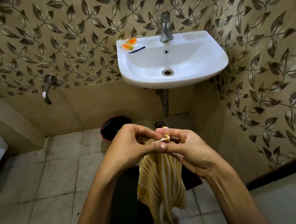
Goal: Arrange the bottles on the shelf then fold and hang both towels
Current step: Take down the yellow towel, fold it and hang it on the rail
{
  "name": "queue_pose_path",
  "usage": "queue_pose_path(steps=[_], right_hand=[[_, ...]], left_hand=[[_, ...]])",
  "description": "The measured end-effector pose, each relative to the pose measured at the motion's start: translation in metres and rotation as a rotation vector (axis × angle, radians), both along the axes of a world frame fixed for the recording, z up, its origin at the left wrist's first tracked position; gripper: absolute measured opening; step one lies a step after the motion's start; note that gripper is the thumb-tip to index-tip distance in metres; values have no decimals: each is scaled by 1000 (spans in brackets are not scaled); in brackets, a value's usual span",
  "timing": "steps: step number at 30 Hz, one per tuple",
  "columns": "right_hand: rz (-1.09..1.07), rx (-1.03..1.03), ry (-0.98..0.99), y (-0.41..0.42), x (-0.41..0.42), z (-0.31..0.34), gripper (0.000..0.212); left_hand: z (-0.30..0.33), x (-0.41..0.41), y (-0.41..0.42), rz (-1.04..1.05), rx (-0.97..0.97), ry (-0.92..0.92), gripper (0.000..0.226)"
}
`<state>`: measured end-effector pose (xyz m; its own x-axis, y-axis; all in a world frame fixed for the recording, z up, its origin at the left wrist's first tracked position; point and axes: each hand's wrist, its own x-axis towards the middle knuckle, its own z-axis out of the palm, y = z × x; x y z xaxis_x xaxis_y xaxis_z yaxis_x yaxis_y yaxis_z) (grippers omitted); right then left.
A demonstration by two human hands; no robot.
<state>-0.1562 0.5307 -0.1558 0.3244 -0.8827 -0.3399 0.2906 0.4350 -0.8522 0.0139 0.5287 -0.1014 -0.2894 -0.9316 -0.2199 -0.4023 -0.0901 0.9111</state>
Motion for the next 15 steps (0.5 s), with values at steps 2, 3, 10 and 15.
queue_pose_path(steps=[2,3,10,15], right_hand=[[18,37,-76,2,2,-1,53],[19,64,-119,3,4,-2,48],[211,-458,1106,4,-5,8,24],[479,-618,825,2,-11,5,39]], left_hand=[[1,2,-2,-29,-27,-39,14],[0,3,-2,-47,-45,-55,12],[6,9,6,-195,-254,-183,25],[20,13,8,-220,-400,-203,21]])
